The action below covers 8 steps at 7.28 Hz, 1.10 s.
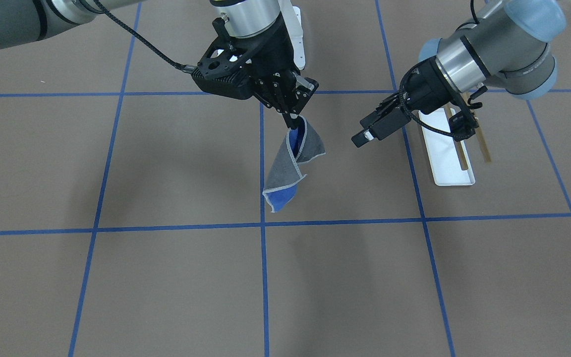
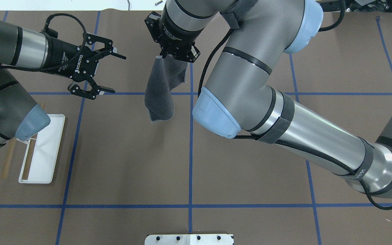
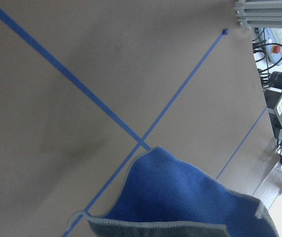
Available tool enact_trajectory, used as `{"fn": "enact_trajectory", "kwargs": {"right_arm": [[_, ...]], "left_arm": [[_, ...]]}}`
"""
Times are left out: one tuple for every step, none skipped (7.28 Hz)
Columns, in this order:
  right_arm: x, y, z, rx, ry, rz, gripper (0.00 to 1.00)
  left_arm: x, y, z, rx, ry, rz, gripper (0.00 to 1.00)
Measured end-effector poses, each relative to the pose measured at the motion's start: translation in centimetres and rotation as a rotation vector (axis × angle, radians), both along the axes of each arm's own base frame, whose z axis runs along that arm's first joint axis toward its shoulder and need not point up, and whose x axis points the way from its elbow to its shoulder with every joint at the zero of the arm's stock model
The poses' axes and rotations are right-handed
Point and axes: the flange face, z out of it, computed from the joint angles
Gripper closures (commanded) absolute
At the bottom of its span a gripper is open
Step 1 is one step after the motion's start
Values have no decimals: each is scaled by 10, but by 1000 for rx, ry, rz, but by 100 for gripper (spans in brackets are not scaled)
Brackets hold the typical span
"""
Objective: Hang towel on rack
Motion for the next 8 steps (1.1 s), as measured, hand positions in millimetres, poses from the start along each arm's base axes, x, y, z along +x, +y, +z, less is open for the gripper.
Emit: {"fn": "enact_trajectory", "kwargs": {"right_arm": [[0, -1, -4, -4, -14, 16, 100], [1, 0, -9, -13, -39, 33, 100], [2, 0, -17, -23, -67, 48, 100], [4, 1, -24, -30, -86, 61, 100], [5, 1, -30, -35, -96, 72, 100], [4, 0, -33, -38, -99, 81, 100], [4, -1, -34, -38, -100, 86, 100], [4, -1, -35, -39, -100, 90, 100]], "left_arm": [[2, -1, -4, -88, 22, -8, 4], [5, -2, -8, -144, 40, -26, 4], [12, 0, -12, -168, 58, -43, 4], [20, 3, -13, -168, 76, -51, 3], [25, 6, -13, -167, 87, -53, 3], [27, 8, -13, -171, 93, -53, 4], [28, 8, -14, -179, 96, -52, 12], [28, 8, -14, -185, 98, -53, 22]]}}
